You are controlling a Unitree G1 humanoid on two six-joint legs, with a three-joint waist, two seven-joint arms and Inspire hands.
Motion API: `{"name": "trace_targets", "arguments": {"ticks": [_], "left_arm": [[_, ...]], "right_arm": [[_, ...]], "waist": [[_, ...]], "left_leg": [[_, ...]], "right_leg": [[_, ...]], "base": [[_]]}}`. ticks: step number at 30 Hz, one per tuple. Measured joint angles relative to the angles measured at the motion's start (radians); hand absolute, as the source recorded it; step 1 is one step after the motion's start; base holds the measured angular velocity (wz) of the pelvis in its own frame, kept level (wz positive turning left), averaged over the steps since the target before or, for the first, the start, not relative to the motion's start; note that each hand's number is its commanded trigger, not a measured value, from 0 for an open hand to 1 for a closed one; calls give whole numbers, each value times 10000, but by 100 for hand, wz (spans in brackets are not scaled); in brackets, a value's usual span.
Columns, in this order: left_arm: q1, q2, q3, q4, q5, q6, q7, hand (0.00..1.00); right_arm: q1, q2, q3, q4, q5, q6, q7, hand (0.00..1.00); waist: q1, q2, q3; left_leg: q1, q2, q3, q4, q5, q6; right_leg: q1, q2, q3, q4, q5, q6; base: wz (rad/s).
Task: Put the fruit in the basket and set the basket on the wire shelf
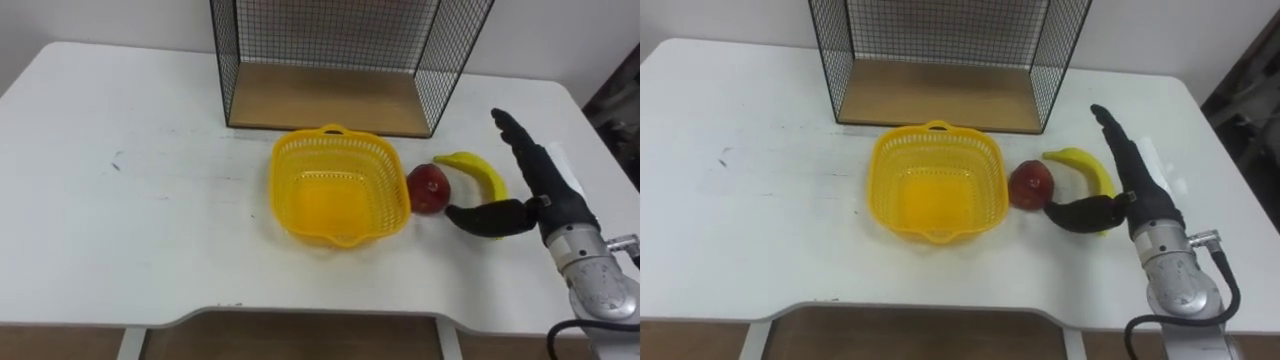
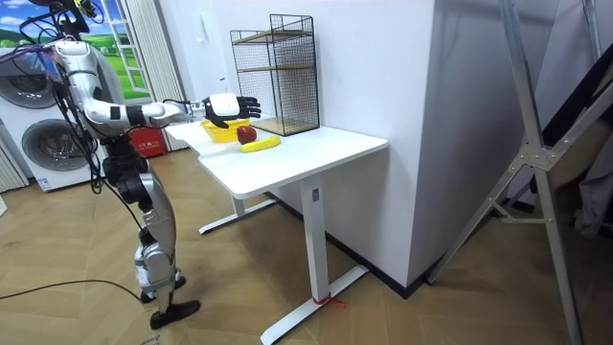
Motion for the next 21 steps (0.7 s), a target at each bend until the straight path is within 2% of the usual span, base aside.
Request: {"name": "trace_targets", "arguments": {"ticks": [9,16,21], "left_arm": [[-27,78,-1,-7,-4,1,-40,0],[-131,78,-9,-2,3,-5,-41,0],[-137,78,-20,19,3,-3,-39,0]], "right_arm": [[-1,0,149,-1,-115,52,533,0],[-4,0,549,-2,-259,53,651,0],[-6,0,611,-2,-544,53,645,0]], "waist": [[27,-101,37],[40,-29,41],[143,61,6]], "left_leg": [[-69,-19,-24,-1,-1,1],[-173,-16,-150,24,0,0],[-173,-19,-181,28,3,-3]], "right_leg": [[-36,-3,11,-20,1,3],[-72,-14,-85,-20,3,5],[-55,-63,-217,-13,3,5]], "base": [[0],[4],[1]]}}
